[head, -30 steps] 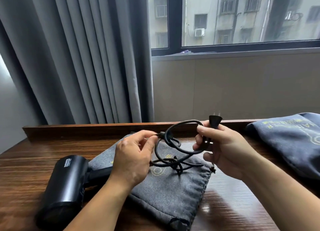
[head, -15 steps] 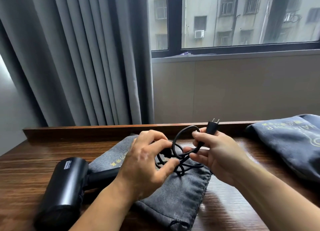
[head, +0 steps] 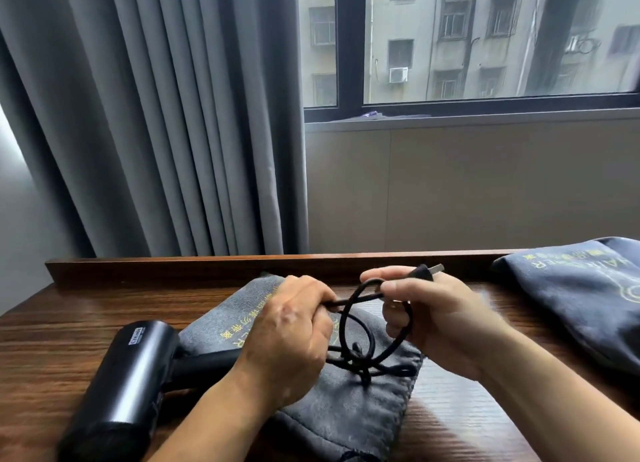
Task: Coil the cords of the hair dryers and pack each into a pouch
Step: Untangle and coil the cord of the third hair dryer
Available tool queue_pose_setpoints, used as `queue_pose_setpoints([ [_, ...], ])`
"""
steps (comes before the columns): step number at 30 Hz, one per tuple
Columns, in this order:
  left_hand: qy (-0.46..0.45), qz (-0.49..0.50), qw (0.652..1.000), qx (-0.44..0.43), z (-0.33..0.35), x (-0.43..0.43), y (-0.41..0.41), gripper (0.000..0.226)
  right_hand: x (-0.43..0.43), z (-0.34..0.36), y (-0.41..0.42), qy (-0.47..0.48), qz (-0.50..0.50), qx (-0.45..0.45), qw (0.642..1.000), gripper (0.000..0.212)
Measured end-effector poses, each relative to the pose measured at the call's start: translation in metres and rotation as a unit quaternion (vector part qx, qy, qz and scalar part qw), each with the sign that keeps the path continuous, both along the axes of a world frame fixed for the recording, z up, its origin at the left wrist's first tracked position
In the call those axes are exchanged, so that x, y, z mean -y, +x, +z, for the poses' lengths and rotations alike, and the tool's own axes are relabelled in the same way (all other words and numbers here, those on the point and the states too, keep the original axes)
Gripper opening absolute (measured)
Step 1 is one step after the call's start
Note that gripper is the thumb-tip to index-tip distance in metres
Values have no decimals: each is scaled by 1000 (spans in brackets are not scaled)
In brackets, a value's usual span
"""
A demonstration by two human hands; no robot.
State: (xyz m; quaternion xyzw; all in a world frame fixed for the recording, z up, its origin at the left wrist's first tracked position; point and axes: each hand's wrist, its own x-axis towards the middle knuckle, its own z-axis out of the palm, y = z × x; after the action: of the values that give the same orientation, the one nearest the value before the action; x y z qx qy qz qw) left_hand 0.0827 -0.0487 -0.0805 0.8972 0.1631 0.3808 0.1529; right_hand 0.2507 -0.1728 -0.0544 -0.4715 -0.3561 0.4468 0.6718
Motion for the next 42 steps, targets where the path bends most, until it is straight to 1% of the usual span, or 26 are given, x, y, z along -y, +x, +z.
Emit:
queue_pose_setpoints([
  [2,-19,-19,1000,-10,2,2,-3,21,0,-1,-5,-2,16,23,1000,28],
  [4,-30,-62,998,-10,4,4,-4,22,0,-3,-8,-1,41,14,999,22],
  [6,-37,-96,995,18,3,3,-4,25,0,-2,-6,-7,48,-4,999,25],
  [8,-78,-108,989,57,1,0,-4,30,0,-1,1,6,28,-27,999,29],
  [10,-146,-103,980,85,0,-4,-4,26,0,0,9,30,-5,-59,998,27],
  [12,-167,-65,979,97,1,-8,-7,19,0,0,16,61,-41,-55,996,33],
  [13,-154,-40,983,96,2,-10,-9,16,1,0,18,68,-62,-36,995,44],
  [14,-140,-12,986,94,3,-12,-10,14,1,0,20,71,-86,-17,994,47],
  [16,-135,62,983,109,2,-18,-10,18,2,0,22,71,-113,5,991,41],
  [17,-157,96,975,127,2,-21,-8,24,1,-1,20,62,-122,26,990,35],
  [19,-277,86,931,220,4,-23,-4,33,-3,-7,17,19,-170,124,978,20],
  [21,-422,10,850,315,8,-22,-1,31,-7,-18,16,-41,-214,206,954,20],
  [22,-471,-25,816,334,10,-22,-1,30,-8,-22,17,-68,-218,226,947,19],
  [24,-538,-88,769,334,16,-19,-4,28,-9,-26,20,-113,-214,255,936,13],
  [26,-587,-136,734,313,20,-18,-6,25,-6,-23,23,-141,-202,268,931,9],
  [28,-623,-176,702,298,21,-16,-7,22,-2,-17,23,-166,-192,307,917,24],
  [31,-649,-257,656,289,18,-8,-4,20,3,-10,17,-216,-192,445,848,49],
  [32,-651,-275,651,276,15,-5,-2,21,3,-10,14,-222,-179,462,840,54],
  [33,-650,-284,657,255,13,-2,0,22,2,-10,11,-226,-160,465,841,56],
  [34,-640,-283,677,228,10,2,3,24,1,-10,7,-224,-140,460,847,57],
  [35,-614,-270,714,199,6,4,4,24,1,-9,4,-220,-125,445,859,55],
  [37,-515,-215,819,133,-2,7,7,21,0,-9,4,-196,-119,402,886,47],
  [38,-465,-196,858,97,-6,7,7,20,0,-9,6,-186,-122,394,892,41],
  [39,-429,-189,881,66,-10,6,8,19,1,-9,7,-183,-123,390,894,36],
  [40,-412,-185,891,47,-11,5,9,17,1,-9,7,-177,-120,377,901,35],
  [42,-420,-181,888,48,-10,3,7,19,0,-9,3,-153,-114,300,935,41],
])
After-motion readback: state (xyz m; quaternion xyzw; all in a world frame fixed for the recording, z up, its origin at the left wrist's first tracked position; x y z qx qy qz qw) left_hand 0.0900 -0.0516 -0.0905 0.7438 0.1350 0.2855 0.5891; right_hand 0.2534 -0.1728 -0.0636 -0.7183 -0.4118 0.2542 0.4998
